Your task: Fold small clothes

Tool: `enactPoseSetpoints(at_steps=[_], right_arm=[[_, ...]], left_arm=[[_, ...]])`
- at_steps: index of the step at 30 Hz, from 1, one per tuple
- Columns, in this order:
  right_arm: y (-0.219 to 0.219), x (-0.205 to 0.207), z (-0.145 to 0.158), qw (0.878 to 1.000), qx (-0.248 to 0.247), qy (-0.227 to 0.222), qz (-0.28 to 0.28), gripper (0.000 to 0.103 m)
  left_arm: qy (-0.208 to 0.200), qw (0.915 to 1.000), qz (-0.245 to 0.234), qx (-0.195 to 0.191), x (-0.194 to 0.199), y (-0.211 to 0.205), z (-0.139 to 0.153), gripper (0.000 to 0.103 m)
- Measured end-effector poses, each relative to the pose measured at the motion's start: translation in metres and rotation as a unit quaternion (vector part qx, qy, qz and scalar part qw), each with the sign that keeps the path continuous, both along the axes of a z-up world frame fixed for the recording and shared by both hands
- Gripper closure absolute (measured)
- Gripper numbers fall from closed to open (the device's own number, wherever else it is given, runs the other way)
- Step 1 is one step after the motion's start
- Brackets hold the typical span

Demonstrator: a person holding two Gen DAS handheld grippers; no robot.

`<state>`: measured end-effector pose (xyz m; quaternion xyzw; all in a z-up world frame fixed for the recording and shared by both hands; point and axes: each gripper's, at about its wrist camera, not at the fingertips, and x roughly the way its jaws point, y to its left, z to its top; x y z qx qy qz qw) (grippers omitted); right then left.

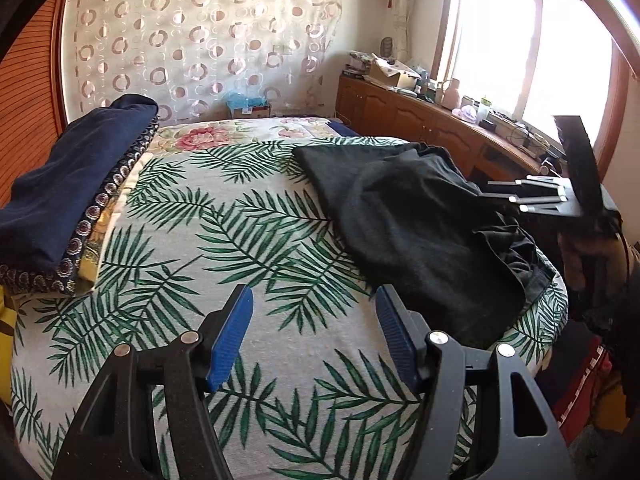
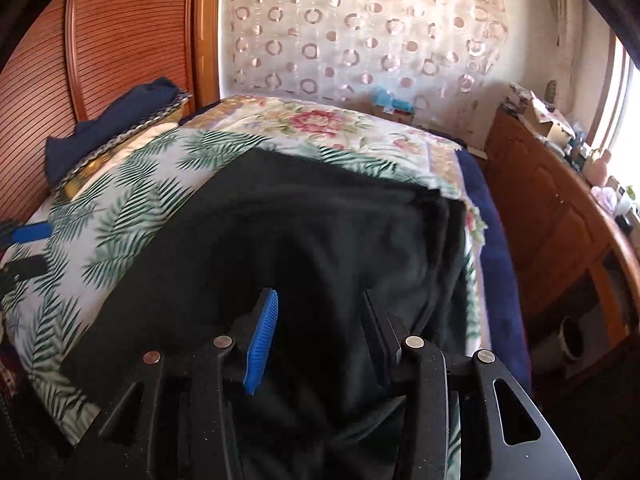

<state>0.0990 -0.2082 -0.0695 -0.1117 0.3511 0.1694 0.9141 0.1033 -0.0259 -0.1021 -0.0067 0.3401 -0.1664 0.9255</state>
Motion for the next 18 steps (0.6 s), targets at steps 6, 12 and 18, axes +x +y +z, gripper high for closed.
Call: enactPoseSetpoints(at_steps=[6,12,18], right_arm=[[-0.01,-0.039,-0.007,0.999,0.022,0.017,0.019,0.059],[-0.017,-0.02,-0.015,0.999,0.007,0.039,0.018,0.059],[-0.029,-0.025,-0.008,0.999,0.026,0.041,0.014,0.066]], left_arm=[[0.005,0.9999,-0.011,0.0,-0.002,-0.01,-0.003,0.038],[0.006,0.9999,-0.015,0.0,-0.005,-0.014,-0.004,0.038],[0.009,0.9999,-0.013,-0.006,-0.005,-0.012,-0.006,0.038]])
